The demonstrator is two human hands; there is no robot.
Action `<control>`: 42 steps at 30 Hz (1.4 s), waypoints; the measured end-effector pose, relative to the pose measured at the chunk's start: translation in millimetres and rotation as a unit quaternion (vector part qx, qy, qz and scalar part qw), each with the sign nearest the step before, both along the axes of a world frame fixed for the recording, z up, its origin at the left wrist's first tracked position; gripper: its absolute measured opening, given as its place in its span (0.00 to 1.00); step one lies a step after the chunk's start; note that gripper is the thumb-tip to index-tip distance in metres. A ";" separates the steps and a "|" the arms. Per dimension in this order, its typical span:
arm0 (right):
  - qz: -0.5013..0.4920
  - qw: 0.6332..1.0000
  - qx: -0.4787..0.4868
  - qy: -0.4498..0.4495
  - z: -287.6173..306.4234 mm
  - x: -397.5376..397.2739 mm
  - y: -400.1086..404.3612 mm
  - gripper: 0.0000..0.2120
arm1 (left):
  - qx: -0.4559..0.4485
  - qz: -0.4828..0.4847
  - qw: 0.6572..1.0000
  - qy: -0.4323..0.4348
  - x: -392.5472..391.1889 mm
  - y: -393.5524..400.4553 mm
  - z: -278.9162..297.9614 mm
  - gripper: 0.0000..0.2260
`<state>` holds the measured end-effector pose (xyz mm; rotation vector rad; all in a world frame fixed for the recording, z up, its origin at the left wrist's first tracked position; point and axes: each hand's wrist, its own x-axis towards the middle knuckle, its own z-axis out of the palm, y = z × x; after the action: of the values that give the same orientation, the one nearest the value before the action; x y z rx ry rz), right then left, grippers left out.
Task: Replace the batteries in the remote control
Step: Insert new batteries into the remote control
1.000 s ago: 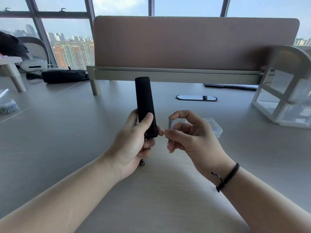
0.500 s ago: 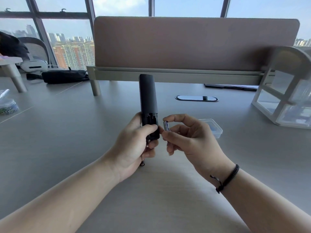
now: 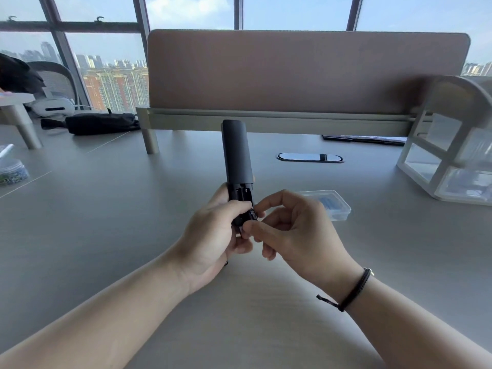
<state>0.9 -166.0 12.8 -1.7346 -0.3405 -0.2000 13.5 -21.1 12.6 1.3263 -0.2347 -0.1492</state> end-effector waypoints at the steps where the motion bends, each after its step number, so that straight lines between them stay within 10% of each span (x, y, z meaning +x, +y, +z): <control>1: -0.002 1.000 -0.005 -0.003 -1.0 -0.2 0.6 0.09 | 0.009 -0.007 1.000 -0.006 -0.6 -0.3 0.1 0.14; 42: 0.017 1.000 -0.021 -0.003 -8.2 6.1 -1.6 0.20 | 0.018 0.005 1.000 0.004 -2.3 -2.3 -3.2 0.11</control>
<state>7.0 -167.6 4.6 -1.7693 -0.3816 -0.1736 11.1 -23.3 9.4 1.3628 -0.2187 -0.1507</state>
